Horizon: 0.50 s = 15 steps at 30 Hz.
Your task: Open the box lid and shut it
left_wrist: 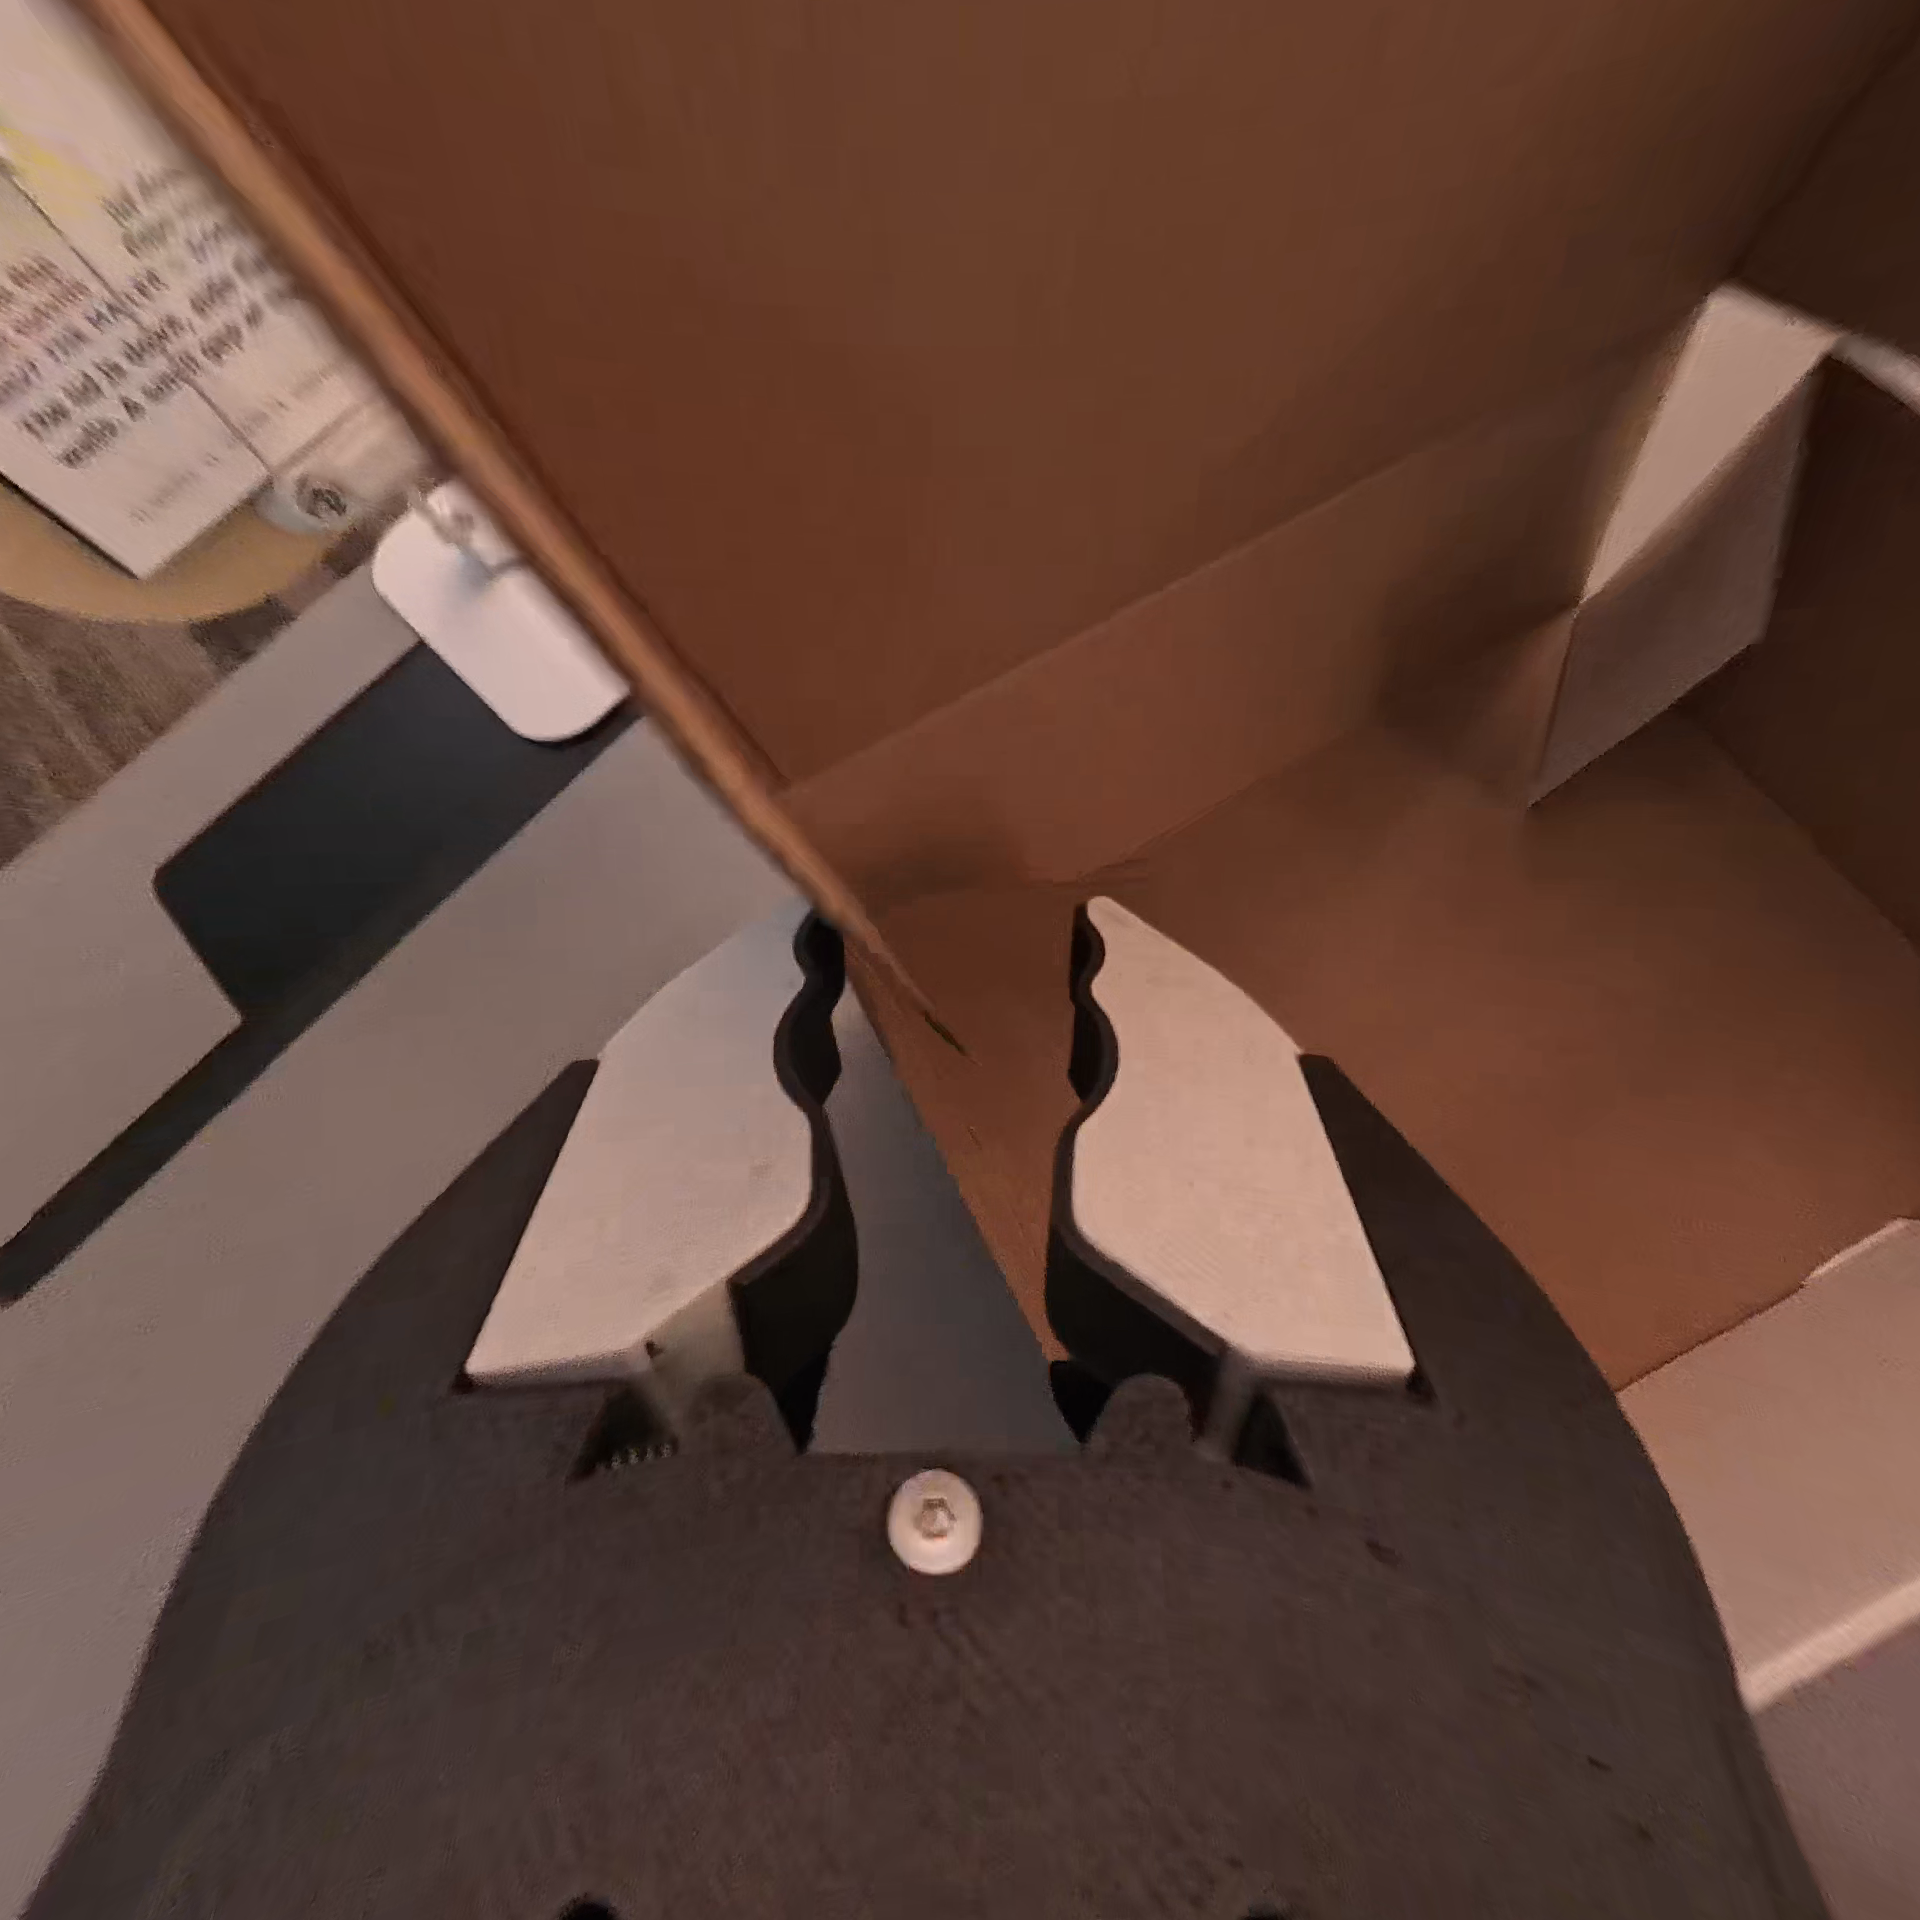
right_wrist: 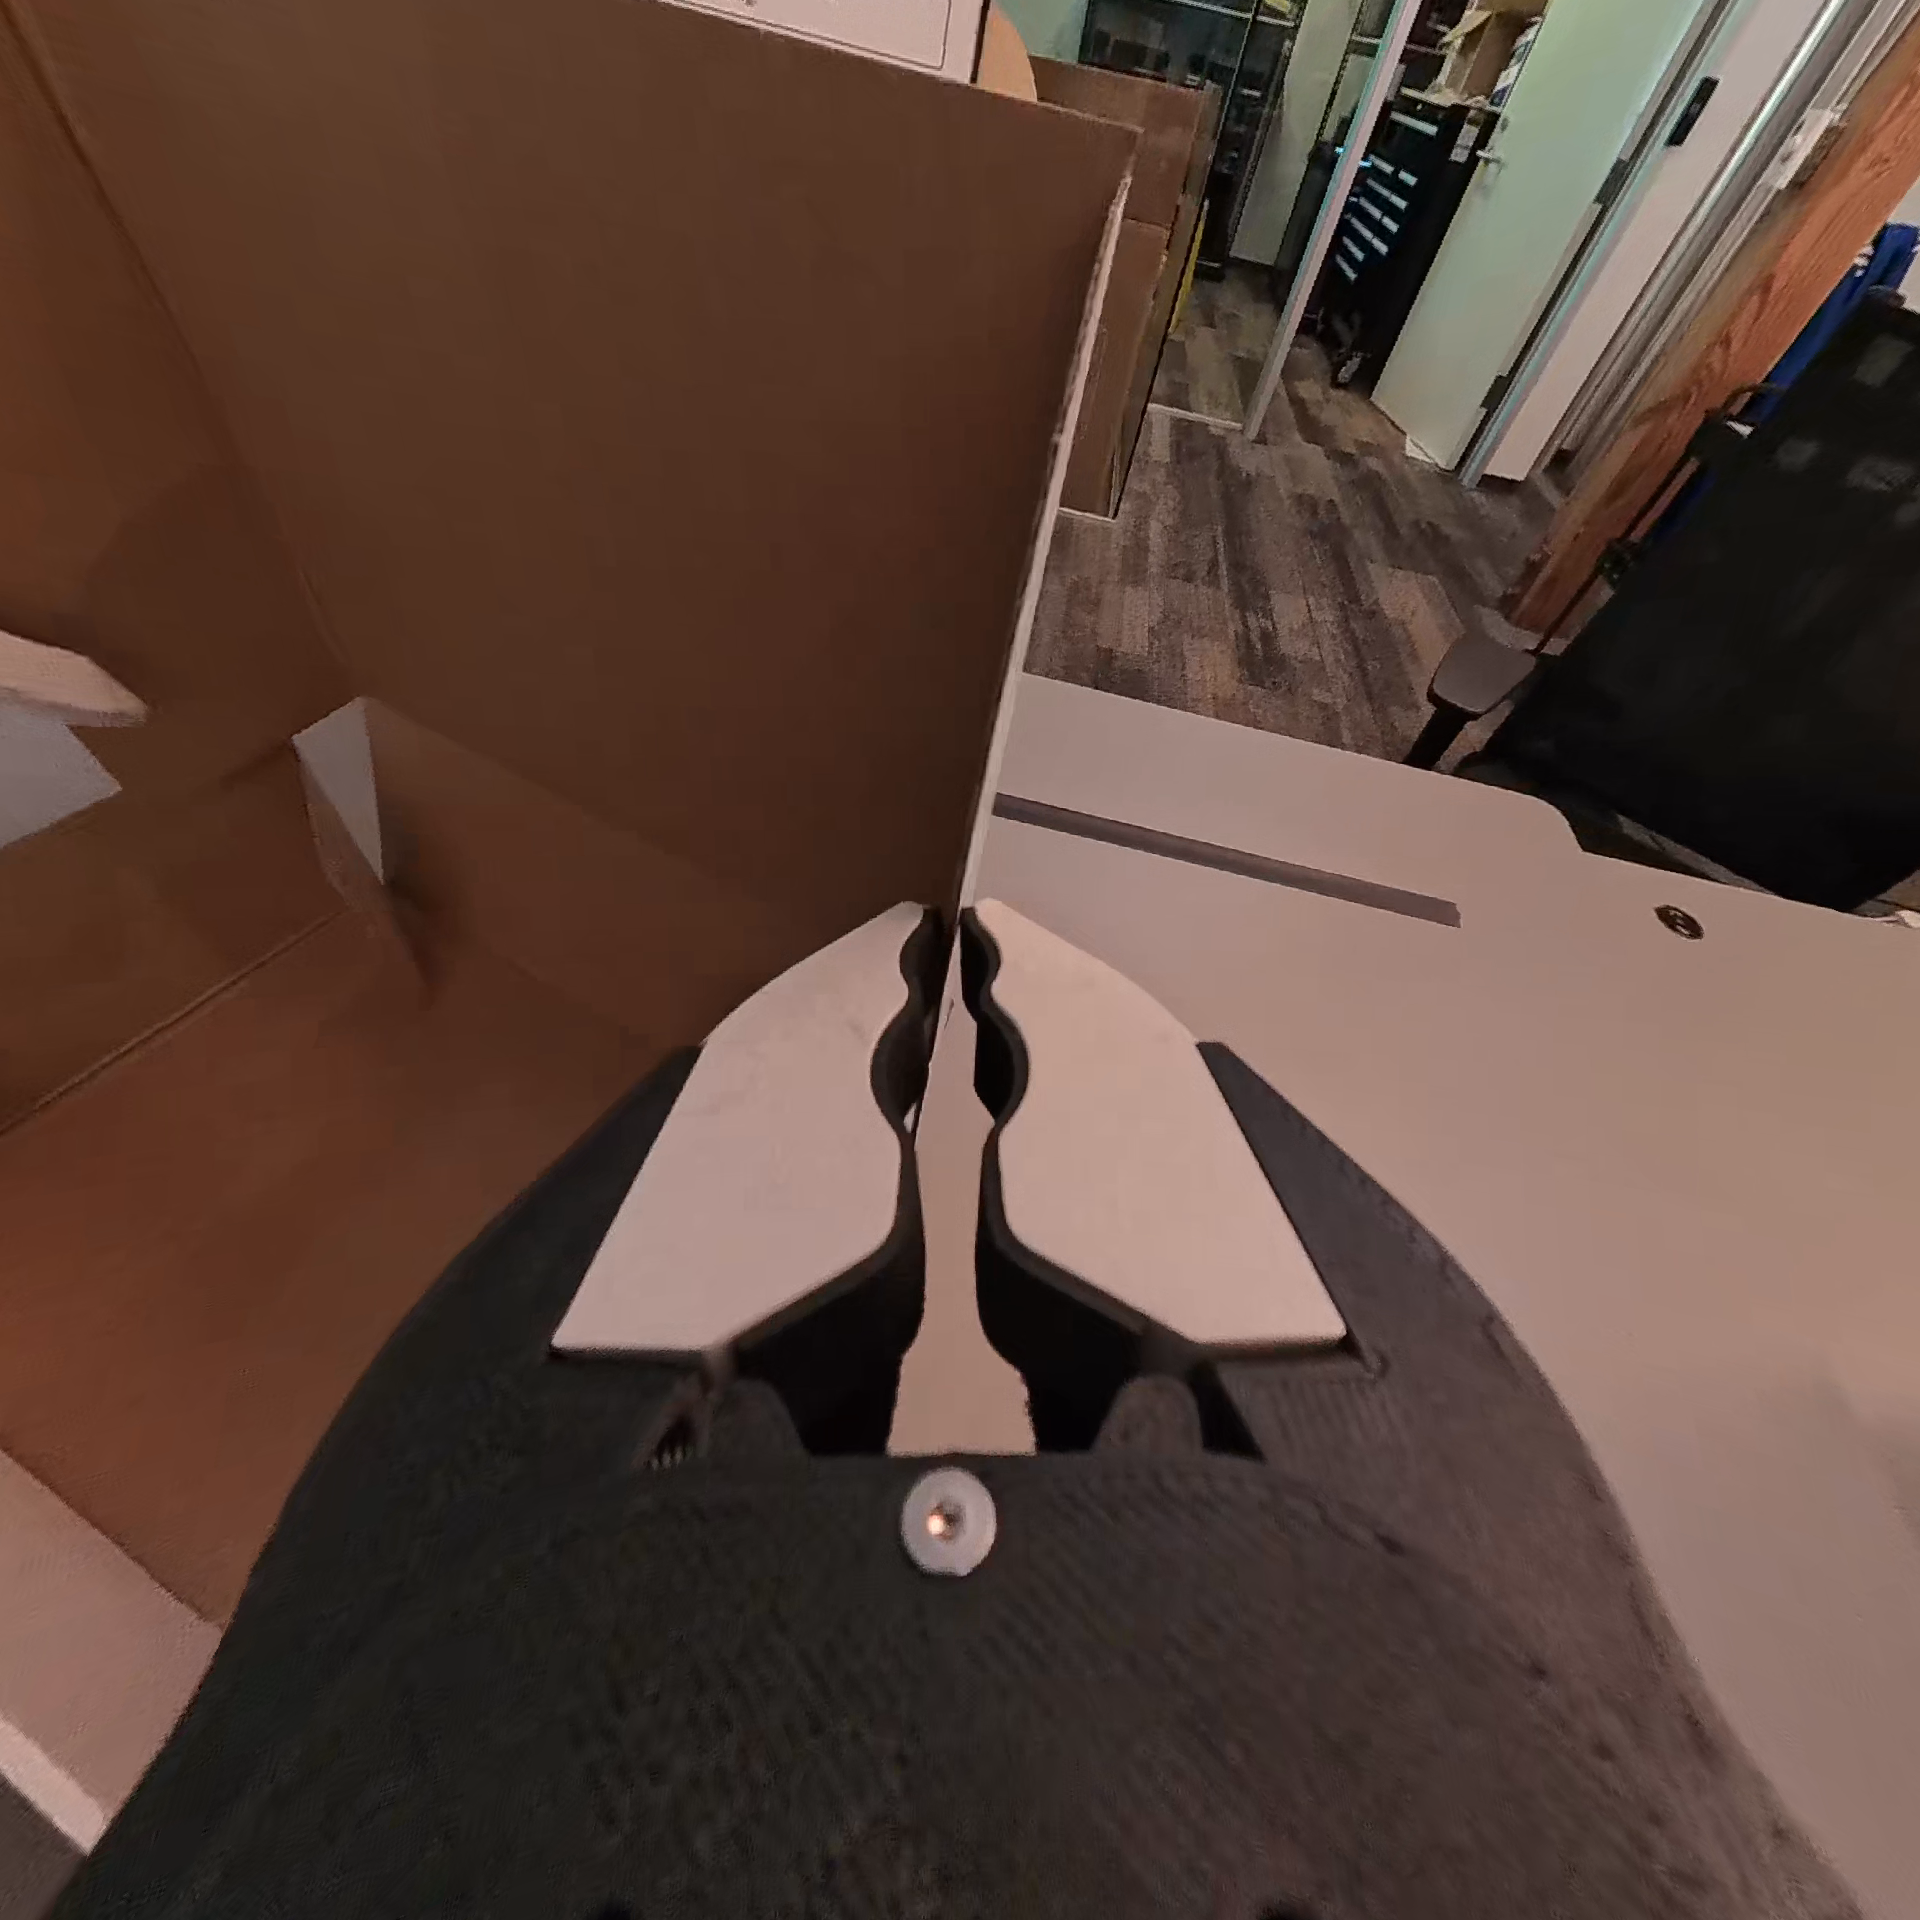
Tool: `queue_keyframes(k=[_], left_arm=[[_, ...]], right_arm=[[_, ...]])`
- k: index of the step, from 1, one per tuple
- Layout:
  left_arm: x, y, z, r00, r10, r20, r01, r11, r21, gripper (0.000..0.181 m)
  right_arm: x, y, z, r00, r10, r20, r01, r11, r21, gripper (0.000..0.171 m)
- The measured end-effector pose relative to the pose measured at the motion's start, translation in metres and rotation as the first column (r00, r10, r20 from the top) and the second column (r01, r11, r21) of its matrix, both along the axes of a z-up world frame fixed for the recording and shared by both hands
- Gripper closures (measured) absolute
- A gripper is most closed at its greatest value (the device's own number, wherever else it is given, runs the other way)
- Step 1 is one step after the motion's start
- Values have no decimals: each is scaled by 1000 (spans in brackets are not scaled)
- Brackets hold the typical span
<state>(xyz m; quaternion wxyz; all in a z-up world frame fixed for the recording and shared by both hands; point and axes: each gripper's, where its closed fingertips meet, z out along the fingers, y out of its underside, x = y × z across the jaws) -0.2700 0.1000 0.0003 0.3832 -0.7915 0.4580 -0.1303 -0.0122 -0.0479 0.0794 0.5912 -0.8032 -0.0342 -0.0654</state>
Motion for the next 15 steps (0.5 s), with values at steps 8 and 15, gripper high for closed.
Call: queue_keyframes(k=[8, 15], left_arm=[[-8, 27, 3, 997, 68, 22, -69, 994, 90, 175], [-7, 27, -6, 999, 37, 30, -38, 999, 38, 171]], right_arm=[[-6, 7, 6, 1000, 26, 8, -25, 999, -27, 164], [-15, 13, 5, 998, 59, -7, -59, 998, -30, 162]])
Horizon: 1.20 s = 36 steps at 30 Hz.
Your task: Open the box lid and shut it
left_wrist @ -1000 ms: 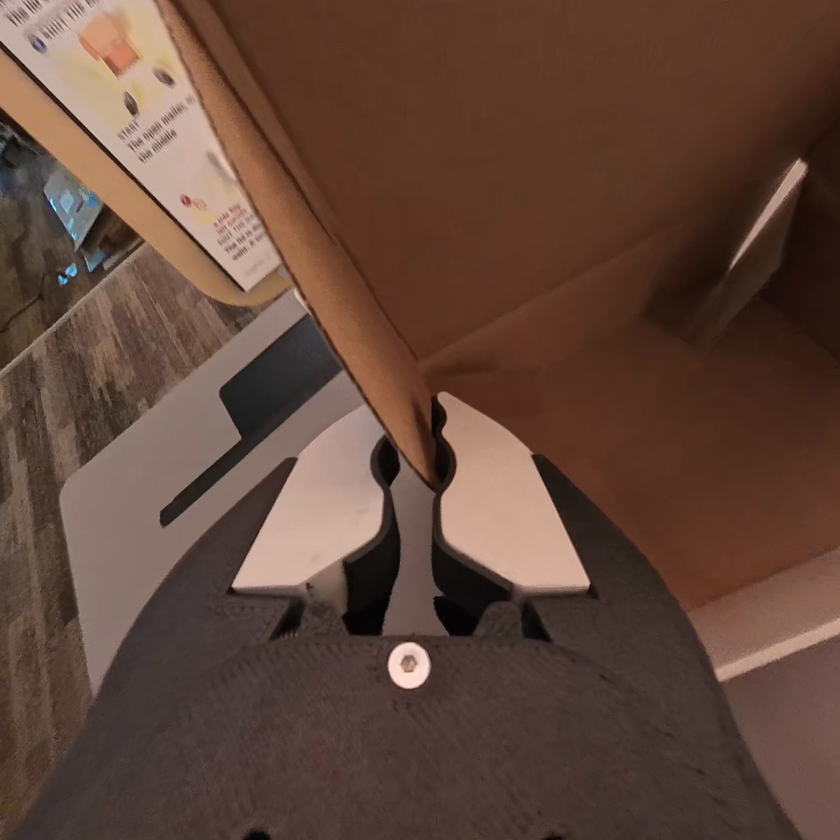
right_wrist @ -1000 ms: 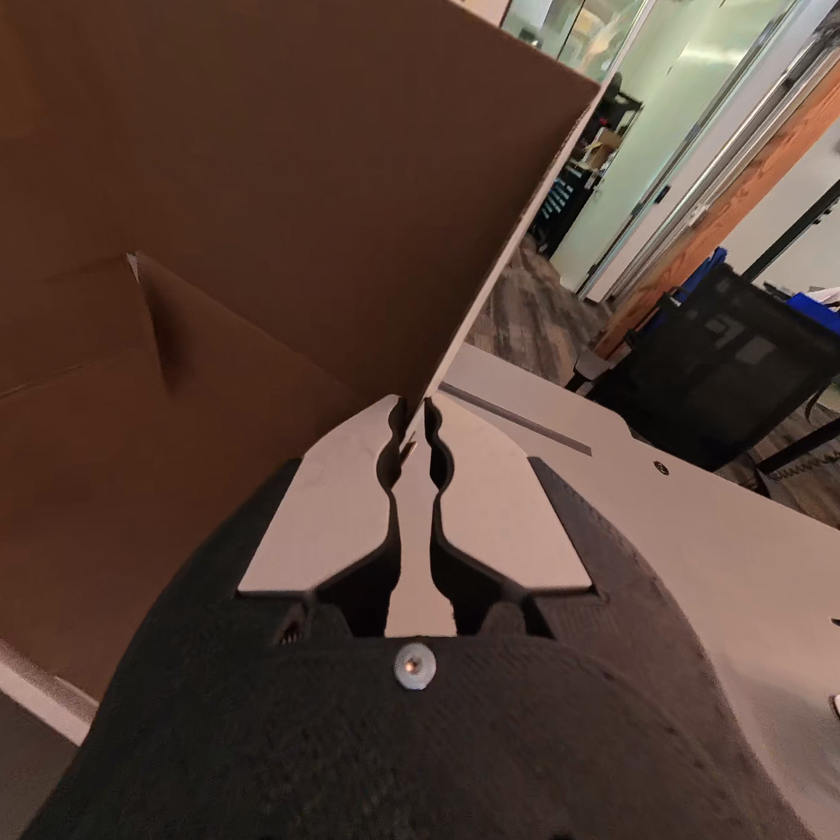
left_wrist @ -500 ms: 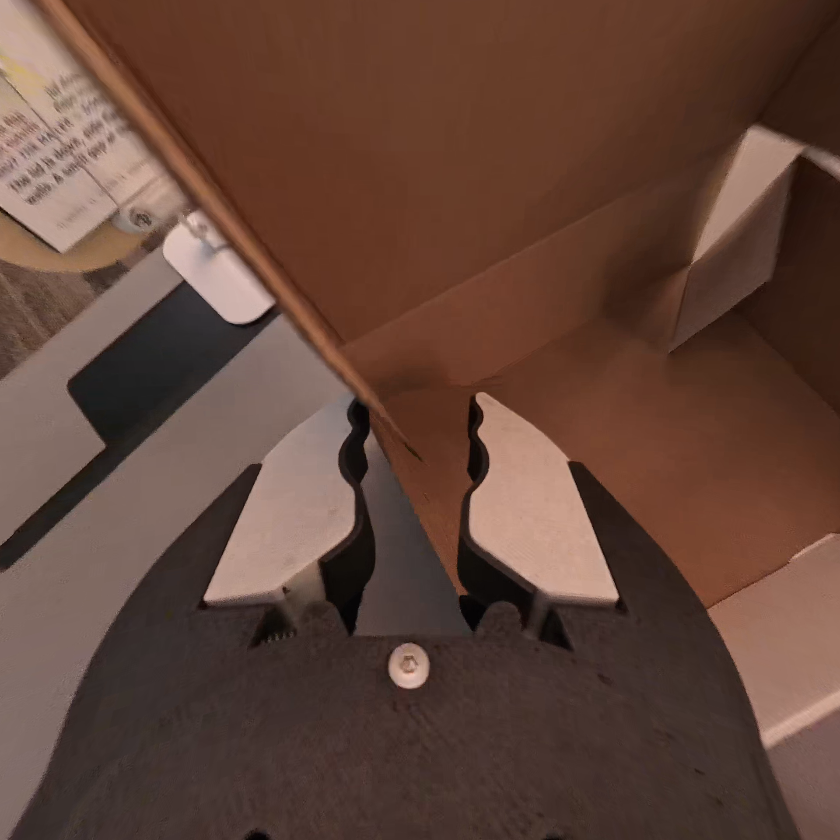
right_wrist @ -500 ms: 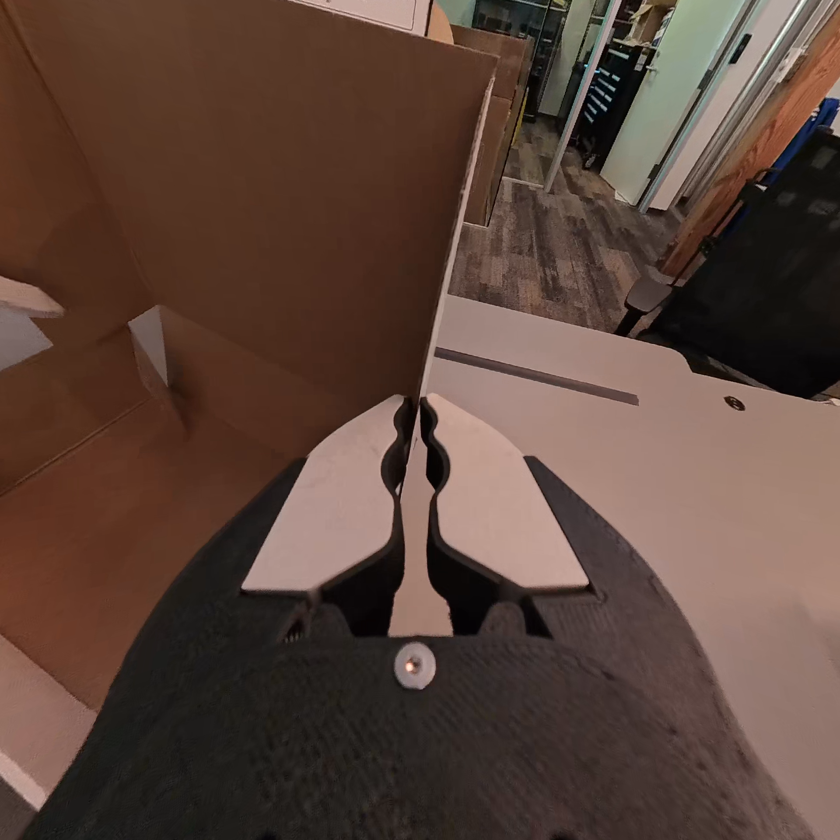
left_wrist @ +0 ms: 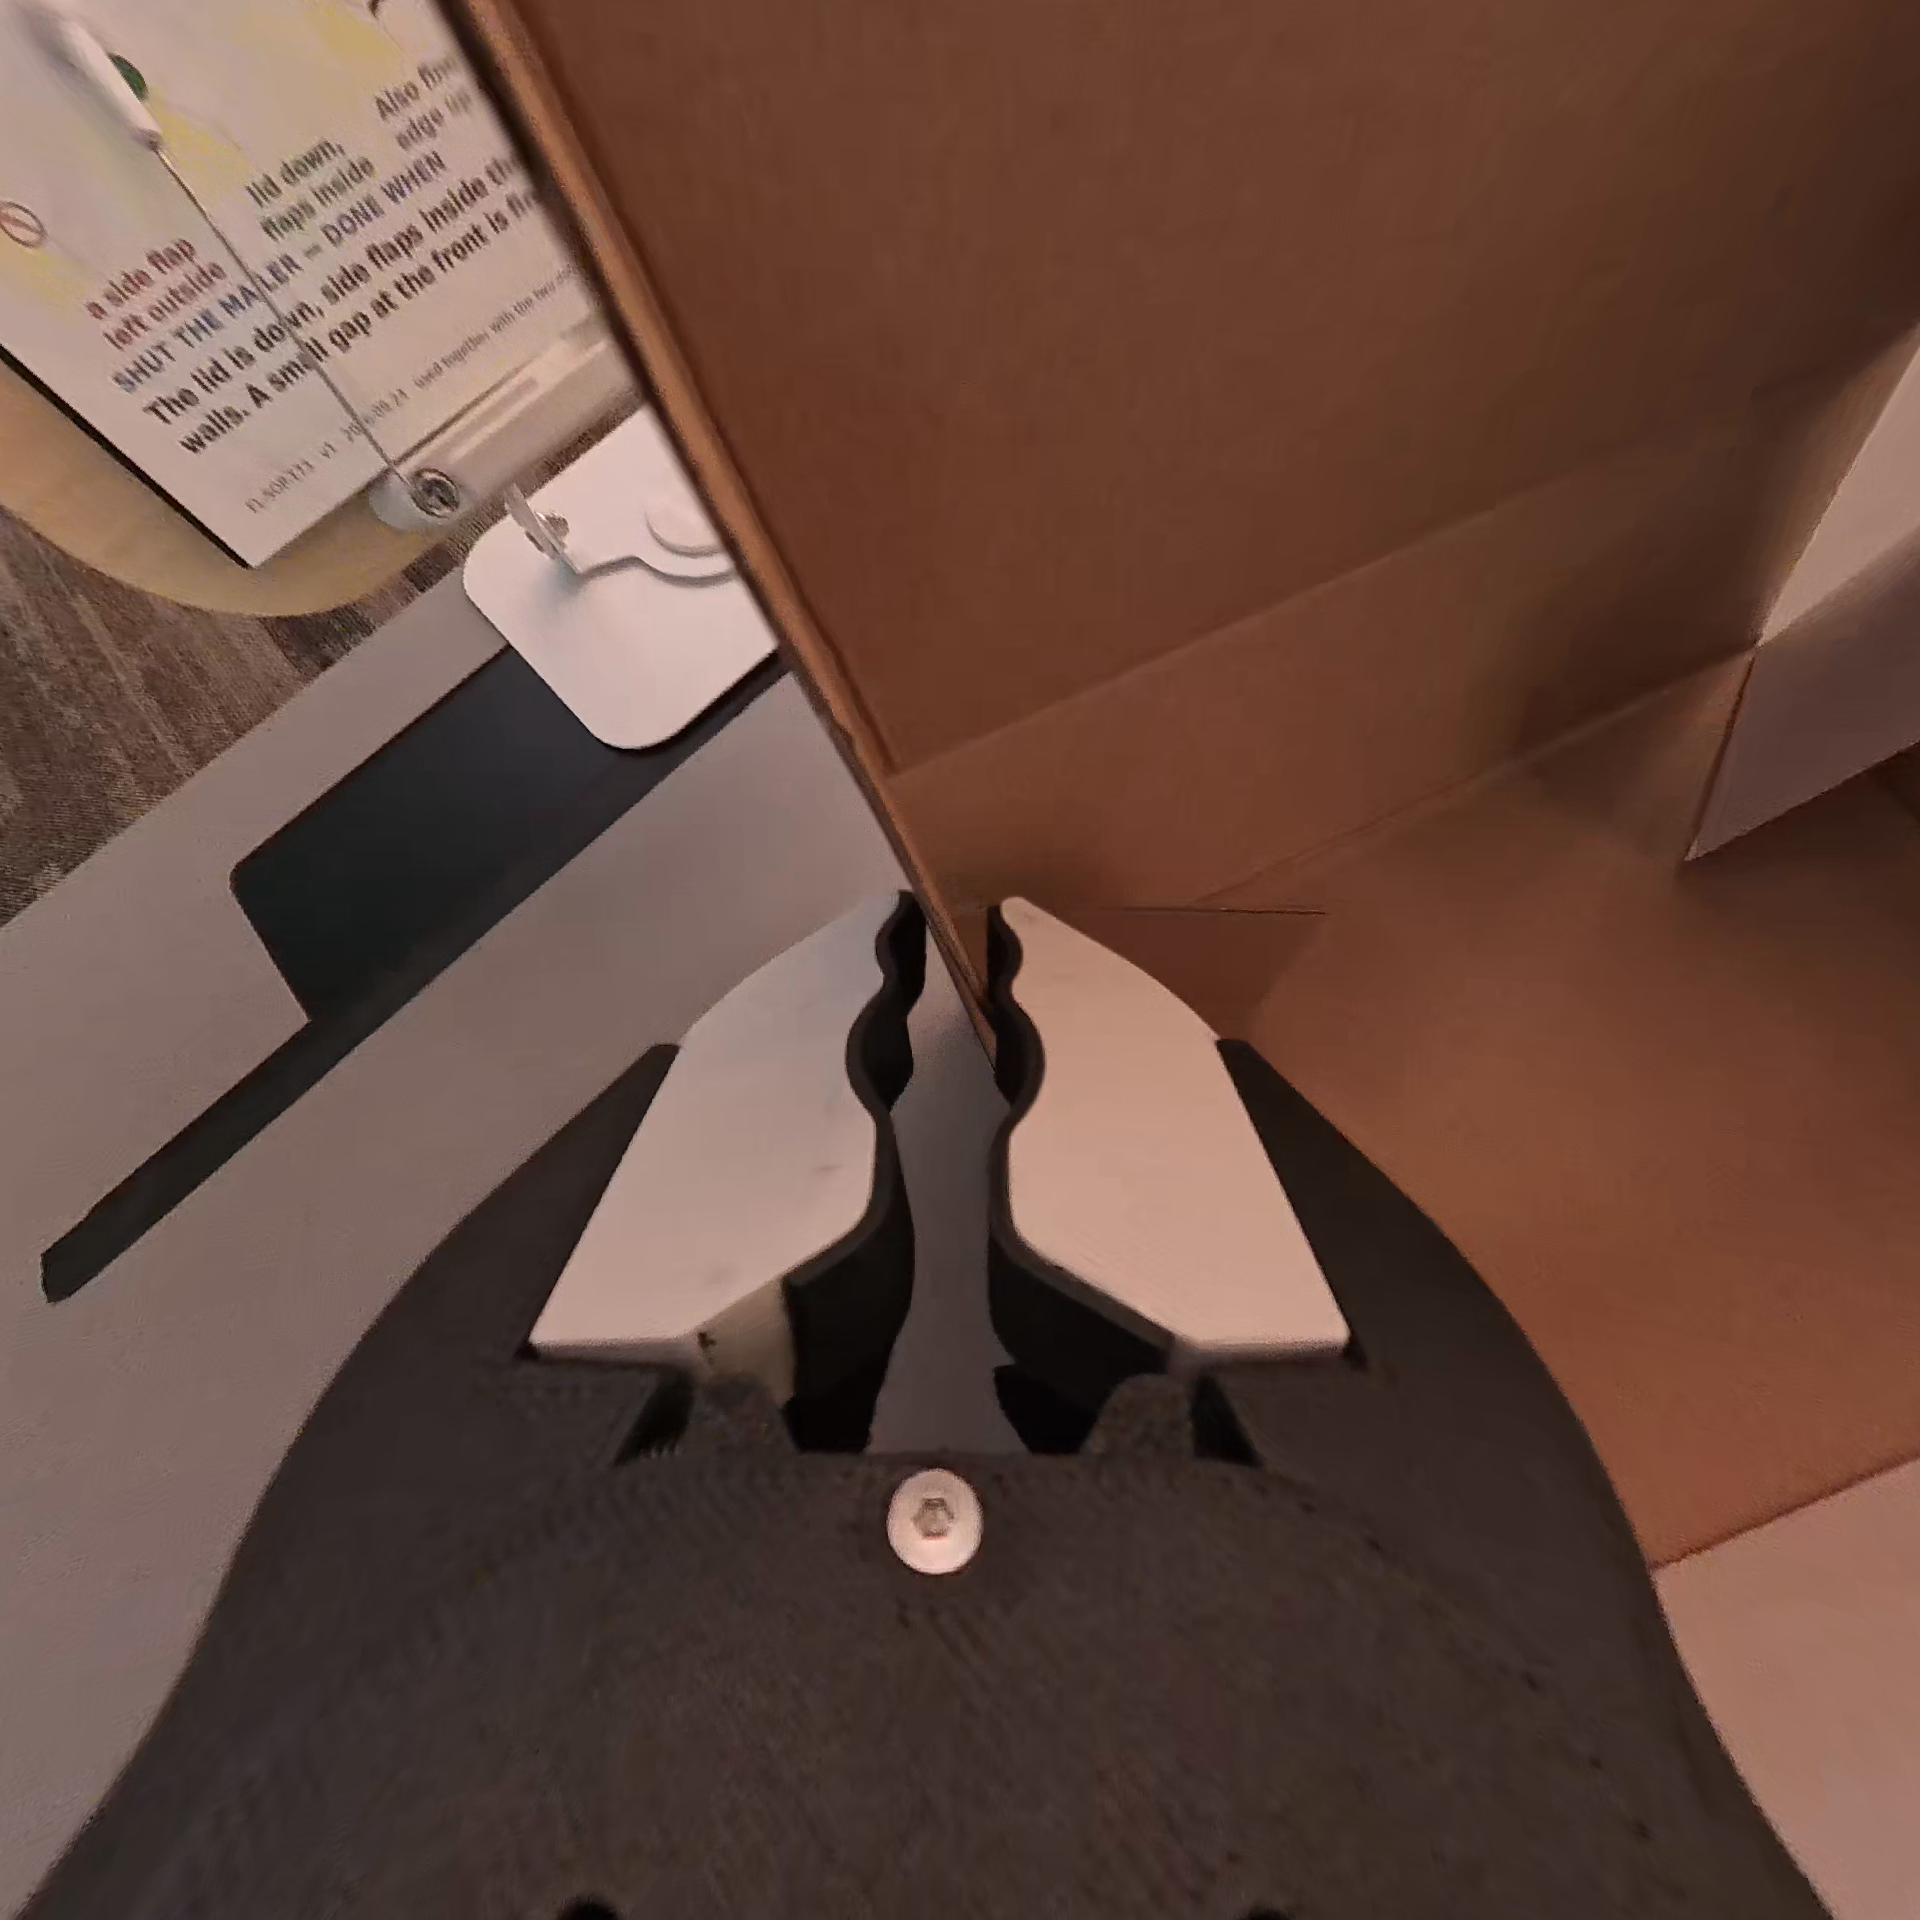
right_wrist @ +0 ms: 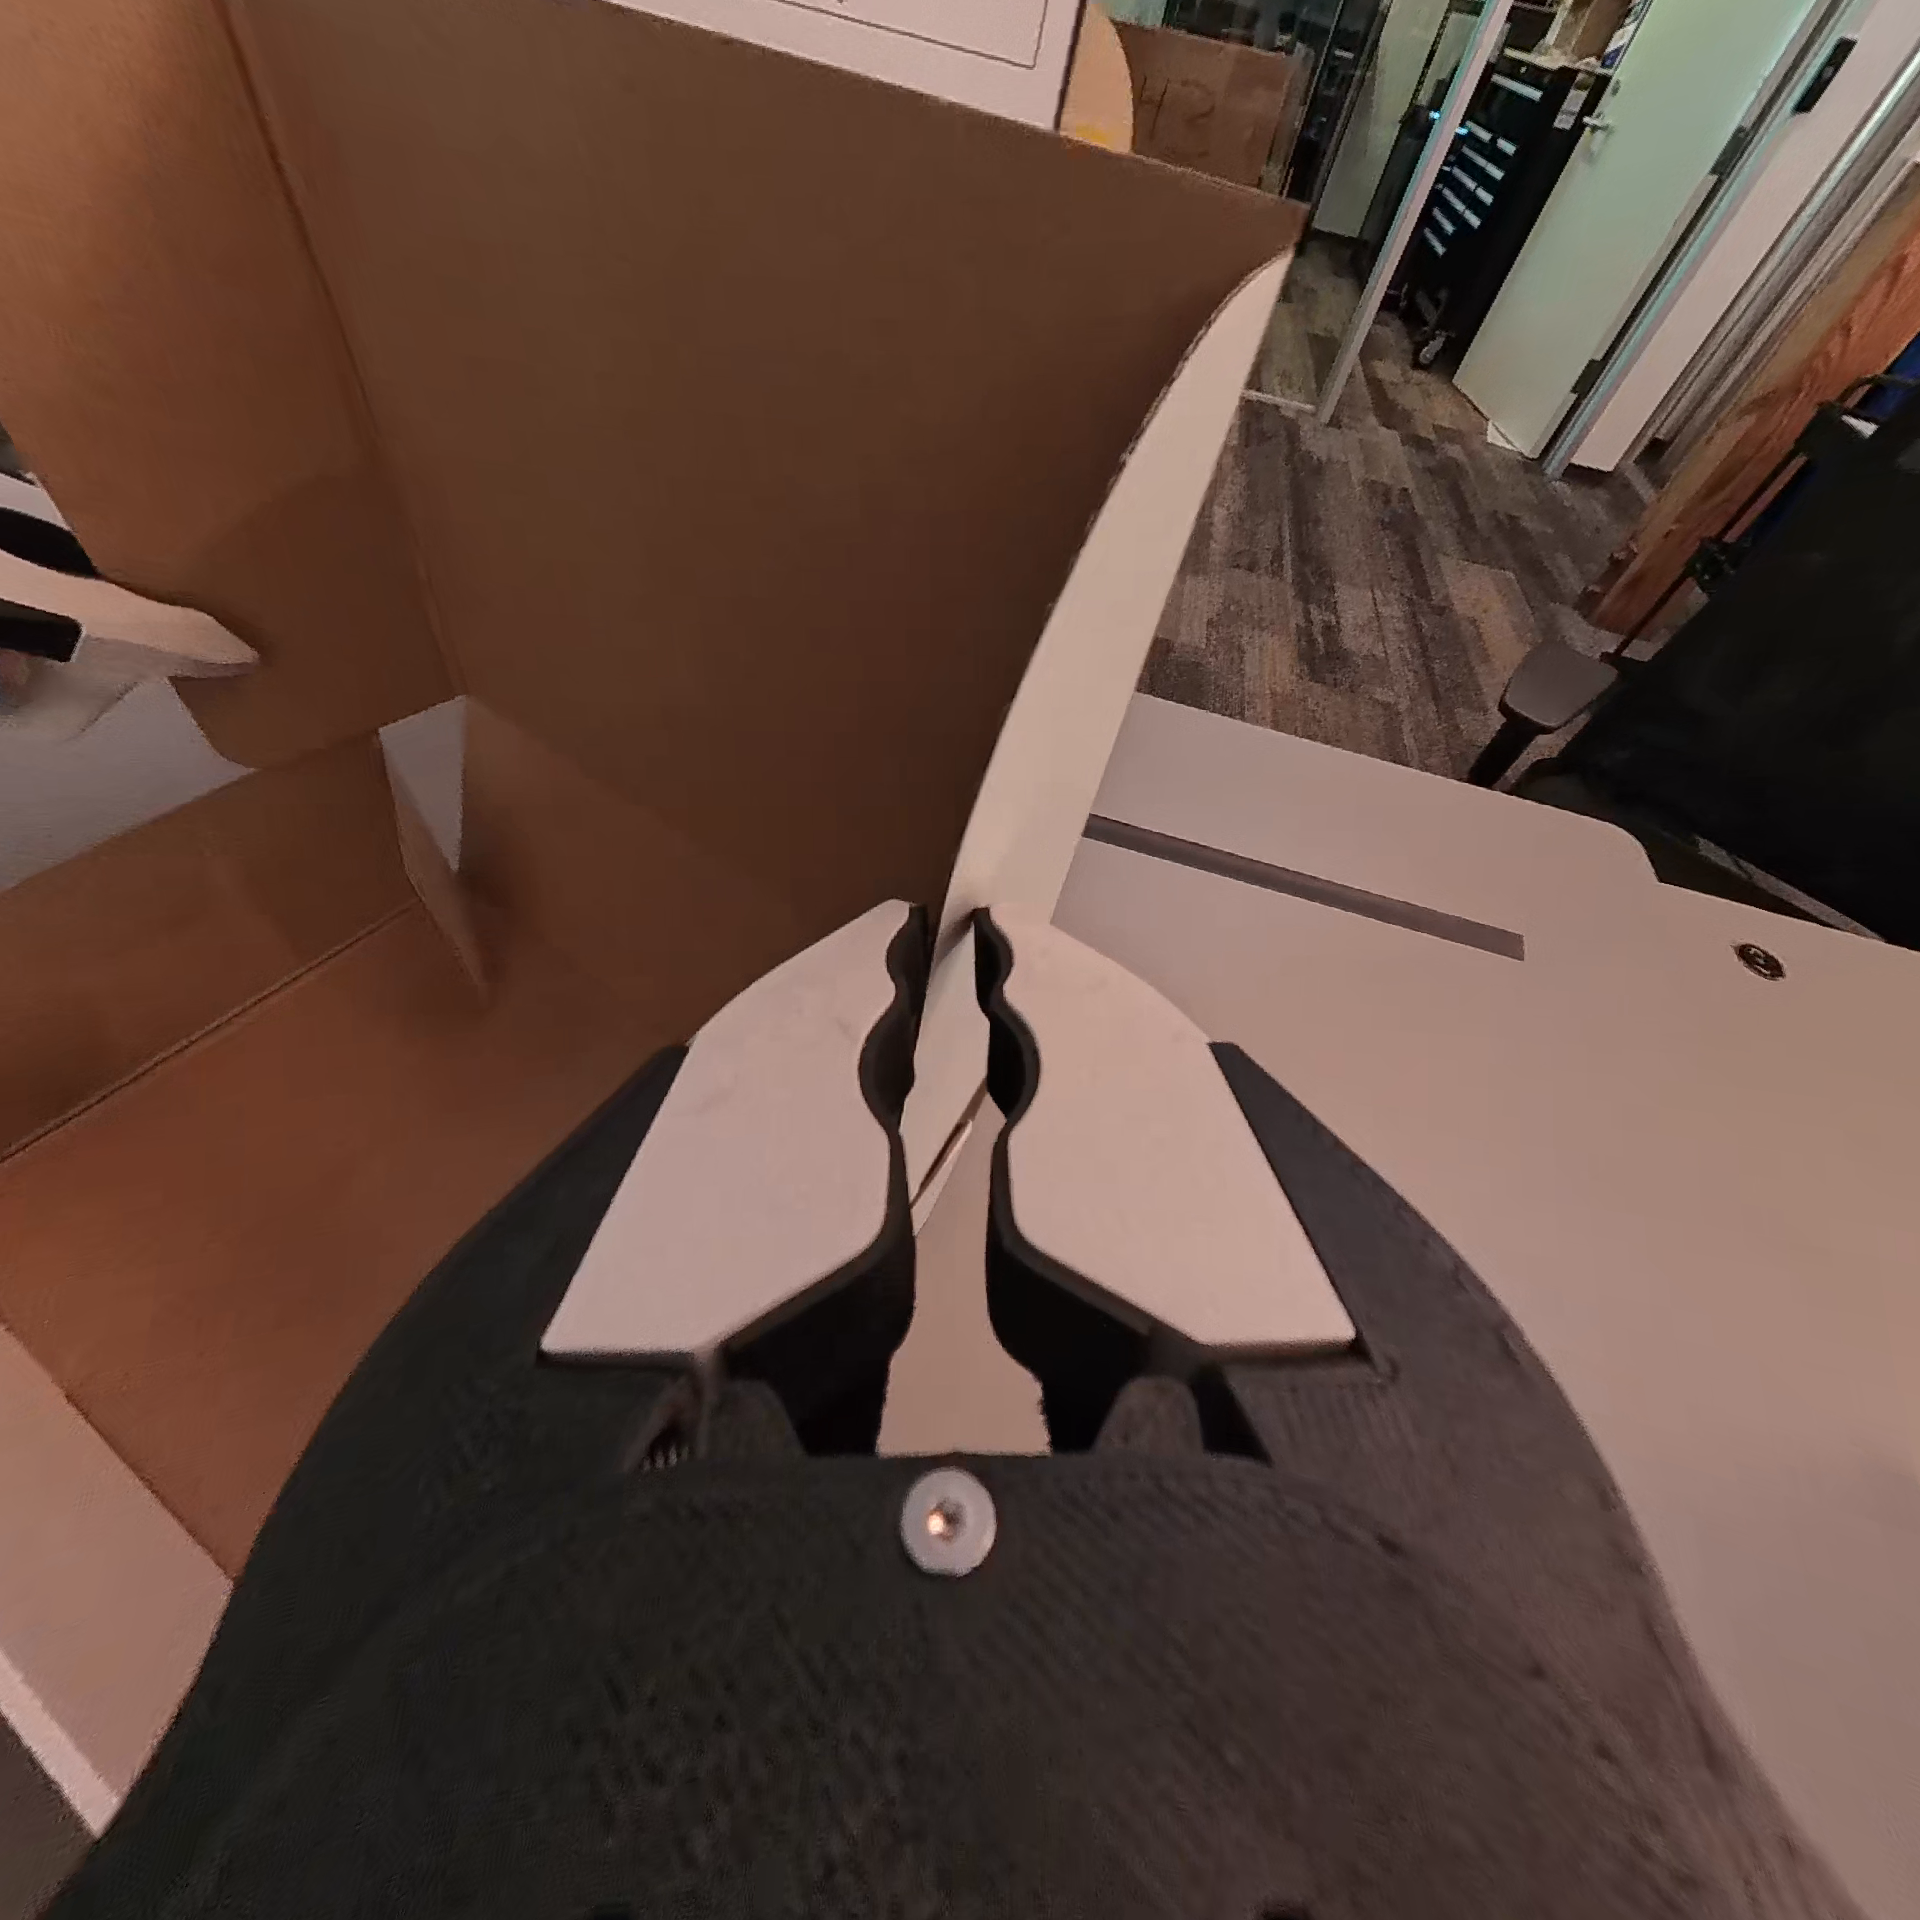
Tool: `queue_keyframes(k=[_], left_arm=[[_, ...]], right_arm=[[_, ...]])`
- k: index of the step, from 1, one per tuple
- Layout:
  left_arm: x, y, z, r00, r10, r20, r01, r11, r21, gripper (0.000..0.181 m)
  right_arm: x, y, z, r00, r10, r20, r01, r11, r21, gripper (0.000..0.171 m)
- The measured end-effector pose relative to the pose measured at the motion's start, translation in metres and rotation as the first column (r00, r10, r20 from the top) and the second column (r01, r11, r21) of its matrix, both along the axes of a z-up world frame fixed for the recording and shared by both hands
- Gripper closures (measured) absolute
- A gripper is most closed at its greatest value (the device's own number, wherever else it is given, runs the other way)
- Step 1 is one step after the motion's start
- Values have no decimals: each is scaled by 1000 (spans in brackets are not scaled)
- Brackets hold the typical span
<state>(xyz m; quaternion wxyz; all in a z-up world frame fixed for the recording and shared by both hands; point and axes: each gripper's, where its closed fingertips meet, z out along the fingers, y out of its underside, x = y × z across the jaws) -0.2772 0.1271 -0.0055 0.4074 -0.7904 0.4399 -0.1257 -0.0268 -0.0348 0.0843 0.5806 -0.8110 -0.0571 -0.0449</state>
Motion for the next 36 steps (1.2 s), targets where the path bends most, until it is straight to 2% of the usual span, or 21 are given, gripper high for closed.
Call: queue_keyframes(k=[9, 11, 14, 20, 24, 27, 31, 36], left_arm=[[-14, -5, -5, 999, -27, -41, 24, 997, -69, 148], [-15, -11, -2, 998, -63, -25, 60, 994, -91, 148], [-17, -19, 10, 994, -96, 42, 101, 989, -113, 142], [-48, -15, 46, 991, -52, 126, 55, 998, -27, 132], [-89, 1, 71, 978, 18, 208, -33, 997, 65, 131], [-133, 20, 80, 961, 93, 262, -127, 985, 119, 134], [-174, 28, 71, 912, 128, 391, -142, 990, 9, 135], [-188, 25, 60, 875, 94, 475, -66, 995, -74, 136]], right_arm=[[-10, -11, 1, 999, 11, 44, -13, 999, 44, 159], [-10, -14, 2, 998, 7, 55, -10, 999, 53, 153], [-10, -21, 7, 997, 3, 75, -9, 996, 85, 150], [-6, -52, 21, 992, 16, 126, -44, 972, 229, 146], [39, -84, 10, 971, -95, 220, 13, 938, 346, 136], [87, -113, -9, 958, -205, 201, 113, 913, 393, 134], [134, -141, -33, 958, -274, 81, 227, 903, 365, 129], [146, -148, -44, 957, -285, 57, 246, 898, 364, 128]])
